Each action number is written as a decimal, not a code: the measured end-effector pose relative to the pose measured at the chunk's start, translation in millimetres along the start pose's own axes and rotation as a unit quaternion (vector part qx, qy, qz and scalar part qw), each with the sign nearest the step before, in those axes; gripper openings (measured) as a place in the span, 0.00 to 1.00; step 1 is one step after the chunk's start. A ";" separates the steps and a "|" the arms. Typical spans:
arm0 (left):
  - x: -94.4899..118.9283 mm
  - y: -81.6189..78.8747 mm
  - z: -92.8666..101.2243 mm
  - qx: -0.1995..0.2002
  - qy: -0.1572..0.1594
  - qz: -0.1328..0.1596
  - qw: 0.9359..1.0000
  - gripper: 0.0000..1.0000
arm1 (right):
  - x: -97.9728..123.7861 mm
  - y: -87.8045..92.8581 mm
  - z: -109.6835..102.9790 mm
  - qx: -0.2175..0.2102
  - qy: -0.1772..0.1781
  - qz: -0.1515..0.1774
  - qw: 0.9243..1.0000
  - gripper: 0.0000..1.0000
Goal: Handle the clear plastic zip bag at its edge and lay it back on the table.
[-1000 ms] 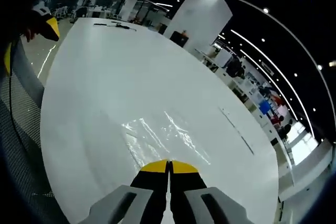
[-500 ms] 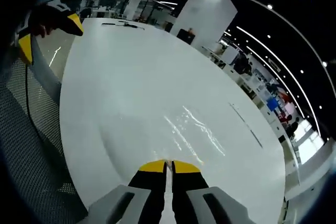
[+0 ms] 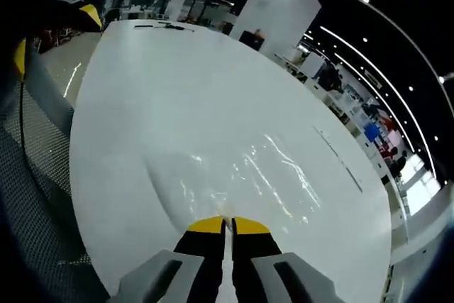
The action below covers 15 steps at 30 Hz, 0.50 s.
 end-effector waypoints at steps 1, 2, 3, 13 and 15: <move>-0.1 -0.2 -0.6 -0.001 -0.001 0.000 1.000 0.51 | -3.1 -2.9 3.9 0.003 0.001 0.004 1.000 0.00; -0.2 0.0 -1.2 -0.001 -0.003 -0.001 1.000 0.51 | -6.0 -4.6 6.4 0.005 0.001 0.004 1.000 0.00; -0.1 0.2 -1.9 -0.001 -0.003 0.000 1.000 0.51 | -10.0 -6.9 10.1 0.007 0.001 0.004 1.000 0.00; 0.3 2.5 -8.4 -0.003 -0.010 -0.002 1.000 0.51 | -21.5 -14.0 28.2 -0.013 0.009 0.017 1.000 0.06; 0.3 -0.1 -9.2 -0.002 -0.012 0.000 1.000 0.51 | -16.3 -10.0 26.4 -0.008 0.007 0.017 1.000 0.07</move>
Point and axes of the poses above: the point that each gripper's makers call its tool centre point, and the gripper's own axes: x roughly backward along the fingers, z roughly to its right, y roughly out of its underside, the point moved 2 cm from there along x, roughly backward along the fingers, and after that the axes turned 1 degree about -z, right-handed, at the moved point
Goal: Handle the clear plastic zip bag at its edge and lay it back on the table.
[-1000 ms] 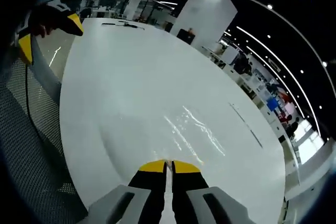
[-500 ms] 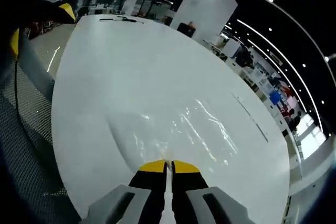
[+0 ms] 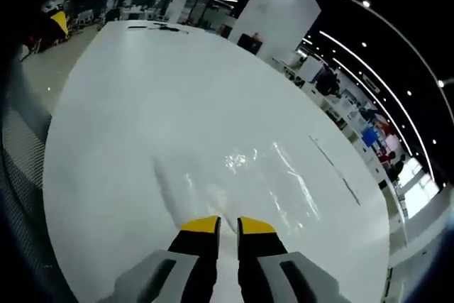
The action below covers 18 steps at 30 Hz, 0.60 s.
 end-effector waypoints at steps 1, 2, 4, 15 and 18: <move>0.0 -0.1 -1.8 0.001 0.000 0.001 1.000 0.51 | 3.2 0.9 -0.6 0.002 0.001 0.003 1.000 0.08; -0.1 0.0 -3.4 0.000 0.000 0.001 1.000 0.51 | 5.3 0.6 -1.2 -0.003 0.000 0.008 1.000 0.09; -1.1 1.5 -8.1 -0.005 0.001 0.000 1.000 0.50 | 9.5 1.9 -5.2 -0.026 -0.010 0.013 1.000 0.12; -28.0 -17.1 -5.4 -0.043 0.027 -0.003 0.999 0.49 | 40.1 4.5 -5.2 -0.066 -0.004 0.041 0.997 0.20; -40.0 -26.3 -2.4 -0.059 0.037 -0.001 0.998 0.48 | 48.7 10.4 2.0 -0.080 0.008 0.040 0.996 0.20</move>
Point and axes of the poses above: the point that each gripper's makers call its tool centre point, and the gripper's own axes: x roughly backward along the fingers, z roughly to its right, y roughly out of its underside, the point moved 2 cm from there along x, roughly backward along the fingers, and after that the axes turned 1 degree about -z, right-handed, at the moved point
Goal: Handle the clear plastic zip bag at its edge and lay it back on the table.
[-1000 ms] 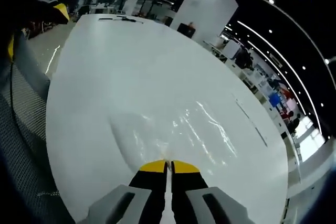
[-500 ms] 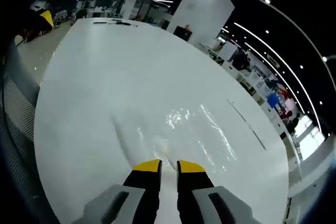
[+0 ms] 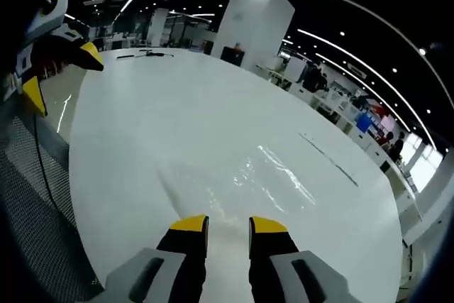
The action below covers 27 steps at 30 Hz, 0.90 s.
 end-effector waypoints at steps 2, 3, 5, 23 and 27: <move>-6.5 -4.3 0.0 -0.006 0.003 0.002 1.000 0.46 | 3.4 3.6 4.7 -0.005 0.005 -0.002 1.000 0.20; -11.6 -5.9 -0.4 -0.011 0.007 0.001 1.000 0.46 | 4.2 5.1 6.5 -0.006 0.007 -0.004 1.000 0.20; -21.1 -7.8 -1.3 -0.017 0.014 -0.001 1.000 0.45 | 4.0 8.6 12.2 -0.009 0.011 -0.009 1.000 0.20; -98.2 -9.6 -9.6 -0.058 0.063 -0.021 0.996 0.30 | -3.8 22.9 31.5 -0.024 0.000 -0.019 1.000 0.19; -114.3 -7.1 -11.5 -0.063 0.072 -0.031 0.995 0.26 | -14.8 28.6 40.0 -0.037 0.000 -0.027 0.999 0.18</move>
Point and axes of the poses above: the point that each gripper's makers call its tool centre point, and the gripper's own axes: x roughly backward along the fingers, z roughly to its right, y roughly out of its underside, the point moved 2 cm from there along x, roughly backward along the fingers, and after that the axes turned 1 degree about -z, right-handed, at the moved point
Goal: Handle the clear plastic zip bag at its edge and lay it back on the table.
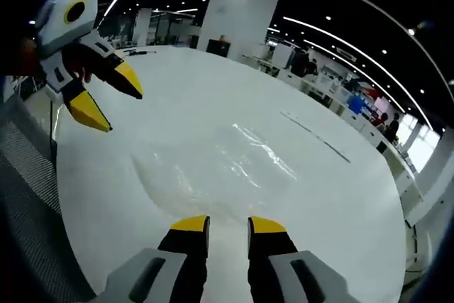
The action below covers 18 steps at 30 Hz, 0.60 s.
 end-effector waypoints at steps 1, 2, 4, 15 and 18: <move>-2.8 0.8 -0.3 -0.002 0.003 -0.004 1.000 0.26 | 0.4 0.5 -1.3 -0.001 -0.001 0.000 1.000 0.18; -6.2 1.9 -1.2 -0.002 0.005 -0.007 1.000 0.26 | 1.0 1.0 -3.2 -0.002 -0.002 0.001 1.000 0.18; -13.6 3.7 -2.7 -0.001 0.010 -0.012 1.000 0.25 | -2.3 0.5 -2.4 0.001 -0.009 0.002 1.000 0.17; -54.8 13.1 -3.3 -0.022 0.044 -0.057 0.997 0.16 | -15.2 2.4 2.1 -0.059 -0.029 -0.004 0.998 0.16; -61.9 15.3 -3.3 -0.021 0.052 -0.065 0.996 0.13 | -17.7 1.6 6.7 -0.084 -0.029 0.000 0.996 0.16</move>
Point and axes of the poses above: the point that each gripper's makers call its tool centre point, and the gripper's own axes: x roughly backward along the fingers, z roughly to its right, y roughly out of its underside, the point moved 2 cm from there along x, roughly backward along the fingers, and after that the axes turned 1 degree about -z, right-handed, at the moved point
